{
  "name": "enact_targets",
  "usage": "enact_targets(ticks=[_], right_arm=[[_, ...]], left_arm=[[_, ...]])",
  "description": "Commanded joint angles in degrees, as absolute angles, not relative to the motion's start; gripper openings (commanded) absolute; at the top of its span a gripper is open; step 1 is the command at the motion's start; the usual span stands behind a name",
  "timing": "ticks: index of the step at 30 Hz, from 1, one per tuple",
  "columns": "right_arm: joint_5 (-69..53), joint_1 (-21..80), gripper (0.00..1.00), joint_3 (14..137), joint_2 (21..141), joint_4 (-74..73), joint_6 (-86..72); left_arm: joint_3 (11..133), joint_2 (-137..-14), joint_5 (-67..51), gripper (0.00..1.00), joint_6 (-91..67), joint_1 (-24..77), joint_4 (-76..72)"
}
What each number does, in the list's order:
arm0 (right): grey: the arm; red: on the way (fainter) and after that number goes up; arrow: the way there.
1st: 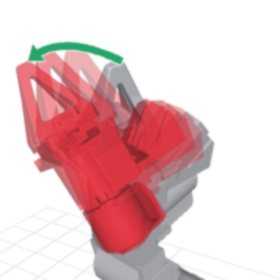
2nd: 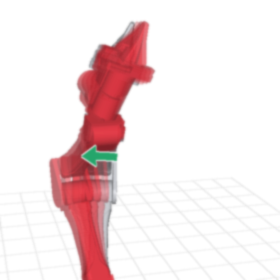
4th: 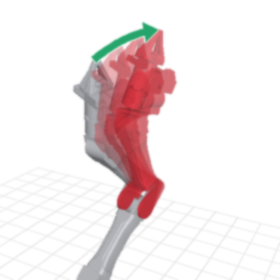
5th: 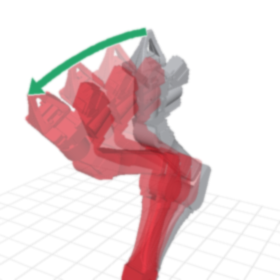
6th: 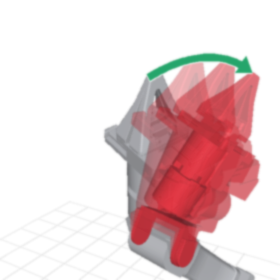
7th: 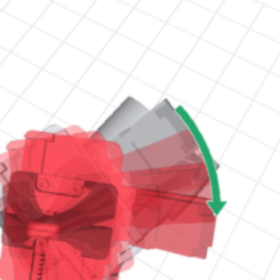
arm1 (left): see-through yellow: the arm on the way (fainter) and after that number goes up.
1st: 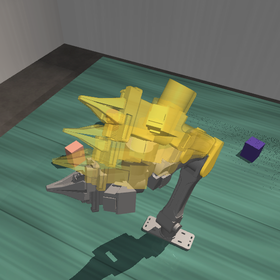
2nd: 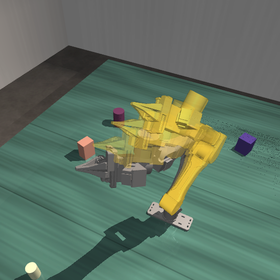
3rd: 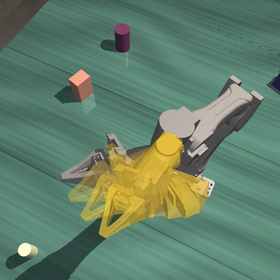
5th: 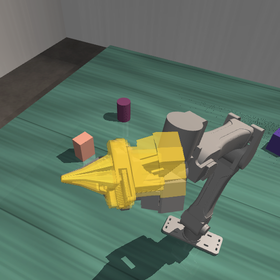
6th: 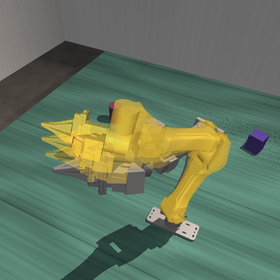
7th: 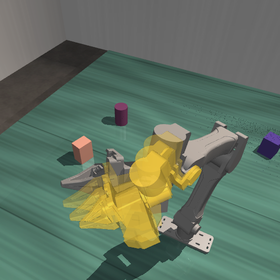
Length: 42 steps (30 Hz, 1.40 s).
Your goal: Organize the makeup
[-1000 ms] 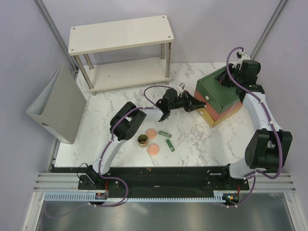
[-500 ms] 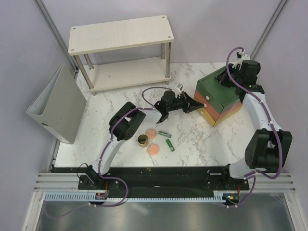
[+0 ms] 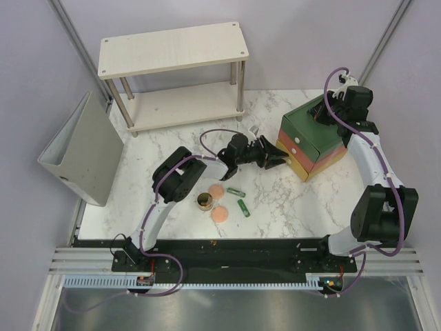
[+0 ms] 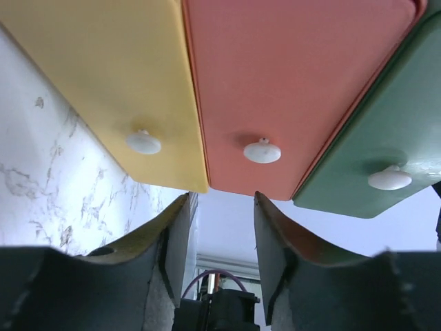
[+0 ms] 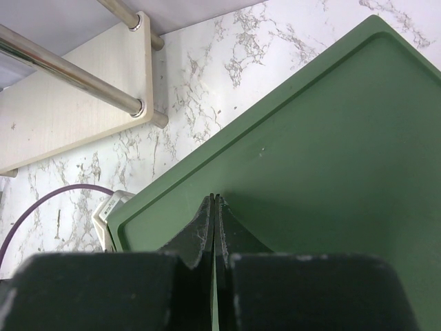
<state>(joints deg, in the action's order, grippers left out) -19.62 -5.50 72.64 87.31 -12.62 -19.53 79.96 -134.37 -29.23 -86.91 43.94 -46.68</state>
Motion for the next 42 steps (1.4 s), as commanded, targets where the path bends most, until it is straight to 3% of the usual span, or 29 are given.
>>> enact_targets(ticks=[1, 19, 27, 35, 42], right_arm=[[-18.02, -4.92, 0.00, 67.06, 92.29, -31.38, -17.05], [-18.02, -4.83, 0.00, 67.32, 92.64, -31.20, -17.14], [-18.02, -4.92, 0.00, 66.97, 92.55, -31.20, -17.05], [-18.02, -4.92, 0.00, 66.97, 92.72, -31.20, -17.05], [-18.02, -4.83, 0.00, 66.97, 92.55, -31.20, -17.05]], left_arm=[[82.79, -132.45, -28.04, 0.52, -86.83, 44.21, -49.48], [89.22, -137.11, -23.91, 0.42, -90.26, 46.14, -48.96], [87.89, -136.41, -23.20, 0.42, -89.38, 46.23, -47.99], [84.03, -135.26, -21.62, 0.50, -89.91, 46.14, -48.25], [86.12, -137.55, -21.00, 0.47, -91.67, 46.14, -49.92]])
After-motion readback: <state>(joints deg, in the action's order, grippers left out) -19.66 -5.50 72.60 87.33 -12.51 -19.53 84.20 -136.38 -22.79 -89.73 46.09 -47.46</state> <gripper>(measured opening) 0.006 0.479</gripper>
